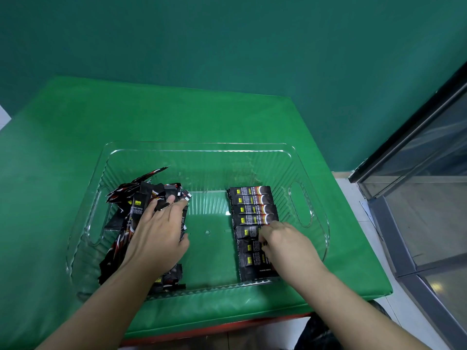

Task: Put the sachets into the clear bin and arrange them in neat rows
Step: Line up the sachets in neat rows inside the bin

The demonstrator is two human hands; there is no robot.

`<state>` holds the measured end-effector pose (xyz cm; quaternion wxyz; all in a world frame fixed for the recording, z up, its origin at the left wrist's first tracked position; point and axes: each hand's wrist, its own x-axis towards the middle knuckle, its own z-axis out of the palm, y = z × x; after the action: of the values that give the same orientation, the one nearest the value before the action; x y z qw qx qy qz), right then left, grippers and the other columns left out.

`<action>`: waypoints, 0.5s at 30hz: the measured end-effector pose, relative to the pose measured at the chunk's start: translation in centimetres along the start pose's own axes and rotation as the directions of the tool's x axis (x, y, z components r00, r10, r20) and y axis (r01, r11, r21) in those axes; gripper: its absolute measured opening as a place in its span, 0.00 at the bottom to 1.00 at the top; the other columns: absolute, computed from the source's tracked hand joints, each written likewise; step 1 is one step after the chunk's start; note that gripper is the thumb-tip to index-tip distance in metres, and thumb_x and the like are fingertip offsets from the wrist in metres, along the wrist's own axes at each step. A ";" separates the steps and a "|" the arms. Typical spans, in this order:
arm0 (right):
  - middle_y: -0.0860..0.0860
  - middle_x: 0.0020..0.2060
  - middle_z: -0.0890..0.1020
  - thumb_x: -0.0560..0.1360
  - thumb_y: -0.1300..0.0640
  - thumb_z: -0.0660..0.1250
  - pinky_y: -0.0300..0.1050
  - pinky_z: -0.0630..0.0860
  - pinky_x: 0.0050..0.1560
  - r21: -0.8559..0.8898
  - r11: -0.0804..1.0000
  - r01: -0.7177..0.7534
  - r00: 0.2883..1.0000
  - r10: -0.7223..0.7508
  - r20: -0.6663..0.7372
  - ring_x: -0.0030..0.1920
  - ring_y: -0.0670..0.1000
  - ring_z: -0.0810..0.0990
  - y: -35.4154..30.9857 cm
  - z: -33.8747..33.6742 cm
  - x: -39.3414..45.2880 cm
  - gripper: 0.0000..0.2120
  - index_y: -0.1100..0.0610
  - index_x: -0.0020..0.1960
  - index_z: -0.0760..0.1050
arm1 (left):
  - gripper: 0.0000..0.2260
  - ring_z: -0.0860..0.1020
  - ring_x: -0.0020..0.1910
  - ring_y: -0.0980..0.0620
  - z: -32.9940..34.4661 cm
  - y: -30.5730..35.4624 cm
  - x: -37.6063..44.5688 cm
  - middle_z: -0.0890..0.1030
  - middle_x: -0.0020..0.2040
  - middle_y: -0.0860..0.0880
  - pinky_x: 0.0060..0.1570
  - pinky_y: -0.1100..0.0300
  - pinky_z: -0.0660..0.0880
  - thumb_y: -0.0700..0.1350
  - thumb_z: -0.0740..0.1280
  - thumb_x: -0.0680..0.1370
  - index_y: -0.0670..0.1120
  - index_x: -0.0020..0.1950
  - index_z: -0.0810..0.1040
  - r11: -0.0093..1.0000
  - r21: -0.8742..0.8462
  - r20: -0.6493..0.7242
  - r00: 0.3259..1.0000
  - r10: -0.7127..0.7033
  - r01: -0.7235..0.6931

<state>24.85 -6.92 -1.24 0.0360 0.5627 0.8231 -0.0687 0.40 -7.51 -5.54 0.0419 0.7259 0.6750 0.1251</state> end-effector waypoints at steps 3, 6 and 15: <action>0.51 0.51 0.78 0.72 0.68 0.65 0.40 0.70 0.41 0.010 1.000 -0.017 1.000 0.018 -0.019 0.51 0.51 0.75 0.1 0.3 0.5 0.13 0.56 0.54 0.75 | 0.29 0.61 0.75 0.52 -0.1 0.0 0.0 0.78 0.62 0.46 0.73 0.54 0.43 0.47 0.66 0.75 0.42 0.74 0.62 1.000 0.012 -0.004 1.000 0.004 -0.004; 0.52 0.50 0.78 0.72 0.70 0.65 0.39 0.63 0.38 0.012 1.000 -0.026 0.999 0.026 -0.029 0.48 0.51 0.75 0.1 0.6 0.7 0.13 0.57 0.52 0.76 | 0.29 0.64 0.73 0.51 0.0 0.0 0.0 0.79 0.61 0.45 0.74 0.52 0.46 0.46 0.67 0.74 0.42 0.73 0.64 1.000 0.012 -0.009 1.000 0.006 -0.006; 0.52 0.51 0.78 0.72 0.71 0.64 0.36 0.62 0.39 0.030 0.999 -0.045 0.997 0.047 -0.057 0.48 0.50 0.75 -0.1 1.1 0.9 0.14 0.57 0.54 0.76 | 0.29 0.65 0.73 0.51 0.0 -0.1 0.0 0.79 0.61 0.44 0.73 0.53 0.46 0.46 0.68 0.74 0.41 0.73 0.64 1.000 0.024 -0.003 1.000 0.006 -0.006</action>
<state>24.42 -6.25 -2.43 0.0058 0.5837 0.8094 -0.0634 0.35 -7.50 -5.55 0.0319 0.7282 0.6743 0.1183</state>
